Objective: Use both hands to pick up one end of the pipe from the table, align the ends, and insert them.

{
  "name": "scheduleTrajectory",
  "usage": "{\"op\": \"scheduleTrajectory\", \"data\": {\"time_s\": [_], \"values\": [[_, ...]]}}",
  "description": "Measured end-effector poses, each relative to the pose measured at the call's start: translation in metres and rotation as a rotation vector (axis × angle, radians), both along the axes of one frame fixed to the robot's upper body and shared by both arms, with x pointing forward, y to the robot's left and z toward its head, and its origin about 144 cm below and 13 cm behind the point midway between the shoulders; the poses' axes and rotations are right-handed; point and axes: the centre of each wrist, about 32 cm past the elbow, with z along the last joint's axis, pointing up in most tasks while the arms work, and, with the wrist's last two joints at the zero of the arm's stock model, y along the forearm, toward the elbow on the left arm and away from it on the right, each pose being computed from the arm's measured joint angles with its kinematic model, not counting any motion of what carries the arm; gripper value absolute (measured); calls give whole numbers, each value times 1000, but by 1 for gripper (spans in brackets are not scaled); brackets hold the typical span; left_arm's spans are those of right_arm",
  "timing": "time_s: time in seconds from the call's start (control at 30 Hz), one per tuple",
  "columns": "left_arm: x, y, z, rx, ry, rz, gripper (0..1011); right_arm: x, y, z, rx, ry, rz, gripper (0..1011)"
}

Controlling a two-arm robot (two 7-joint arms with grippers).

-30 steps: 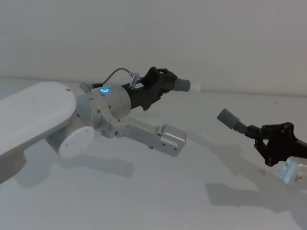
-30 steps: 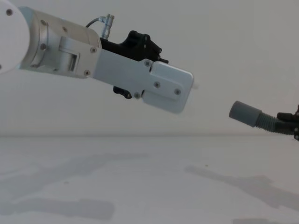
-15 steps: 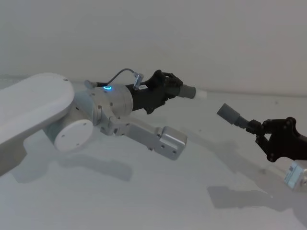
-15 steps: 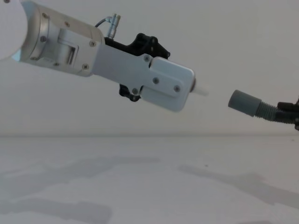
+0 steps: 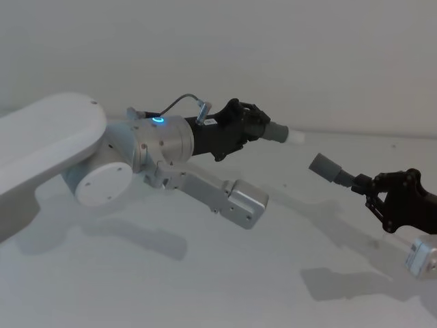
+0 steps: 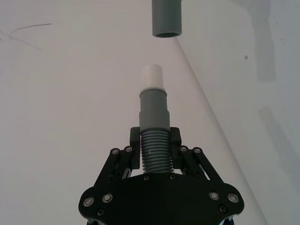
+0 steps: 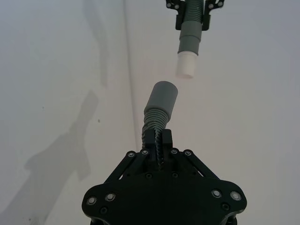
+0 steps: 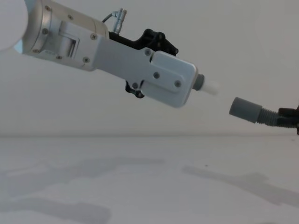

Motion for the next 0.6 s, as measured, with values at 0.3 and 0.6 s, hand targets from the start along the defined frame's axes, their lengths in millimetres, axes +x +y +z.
{"op": "scheduleTrajectory", "data": {"time_s": [0.3,0.6], "values": [[1,0,2,3,-1,-15,345,7,-4,3,-39,-48,21,67],[2,0,2,5,-1,-21,345,17,-7,13,-63,-113,64,67]]}}
